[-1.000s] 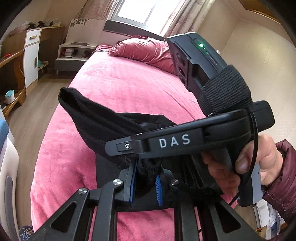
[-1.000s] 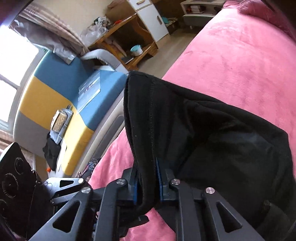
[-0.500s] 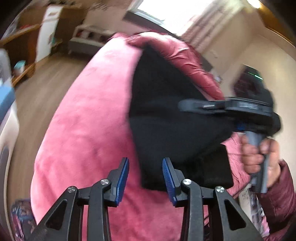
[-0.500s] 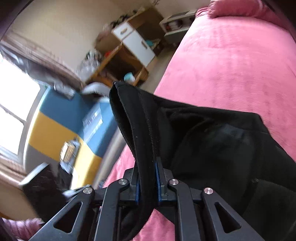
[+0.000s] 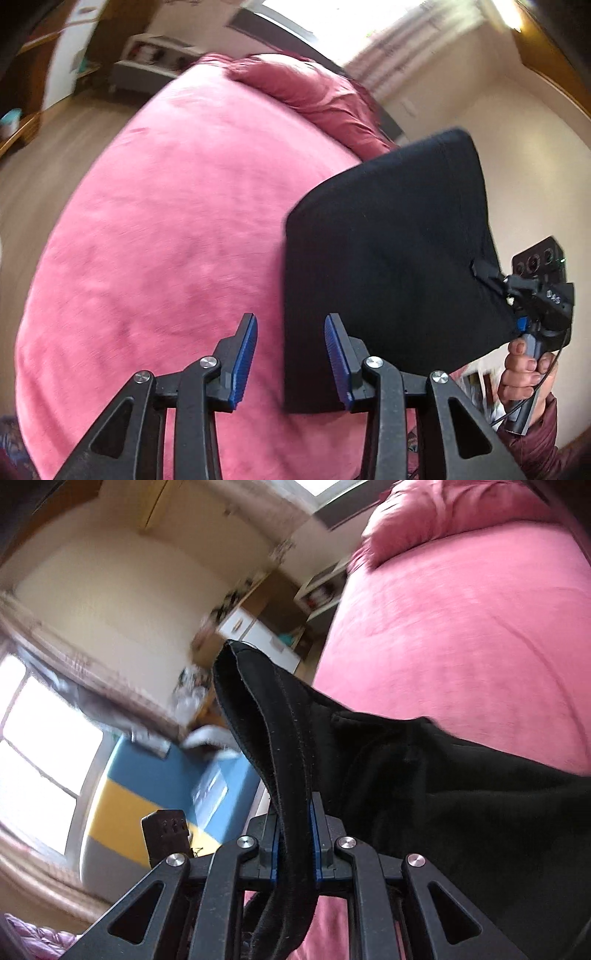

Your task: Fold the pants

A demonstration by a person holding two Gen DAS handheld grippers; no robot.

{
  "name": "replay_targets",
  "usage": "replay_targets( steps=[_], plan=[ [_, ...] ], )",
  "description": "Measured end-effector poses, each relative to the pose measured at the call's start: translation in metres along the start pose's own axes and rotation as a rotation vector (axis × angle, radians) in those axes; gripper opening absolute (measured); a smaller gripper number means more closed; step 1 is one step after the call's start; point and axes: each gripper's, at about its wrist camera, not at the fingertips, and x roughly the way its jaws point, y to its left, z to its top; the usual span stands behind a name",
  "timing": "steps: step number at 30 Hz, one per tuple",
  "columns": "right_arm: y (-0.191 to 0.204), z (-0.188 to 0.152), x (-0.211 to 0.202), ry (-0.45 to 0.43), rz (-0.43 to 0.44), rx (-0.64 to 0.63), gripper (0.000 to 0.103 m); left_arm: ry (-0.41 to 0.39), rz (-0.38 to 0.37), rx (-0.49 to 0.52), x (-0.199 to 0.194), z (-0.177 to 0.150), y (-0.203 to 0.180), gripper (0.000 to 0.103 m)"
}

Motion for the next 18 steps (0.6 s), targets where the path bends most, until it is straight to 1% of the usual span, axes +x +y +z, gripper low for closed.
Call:
replay_targets(
  steps=[5, 8, 13, 15, 18],
  plan=[
    [-0.062, -0.026, -0.061, -0.104, -0.075, 0.161, 0.013, 0.064, -0.025, 0.096, 0.027, -0.001, -0.036, 0.039],
    [-0.095, -0.043, -0.083, -0.142, -0.128, 0.248, 0.013, 0.106, -0.038, 0.145, 0.045, -0.005, -0.051, 0.039],
    [-0.140, -0.068, -0.101, -0.169, -0.201, 0.356, 0.013, 0.177, -0.057, 0.212, 0.072, -0.013, -0.075, 0.039],
    [-0.156, -0.076, -0.103, -0.175, -0.216, 0.403, 0.013, 0.209, -0.068, 0.247, 0.079, -0.019, -0.084, 0.039],
    [-0.179, -0.088, -0.101, -0.167, -0.252, 0.456, 0.013, 0.263, -0.054, 0.281, 0.095, -0.026, -0.089, 0.039]
  ],
)
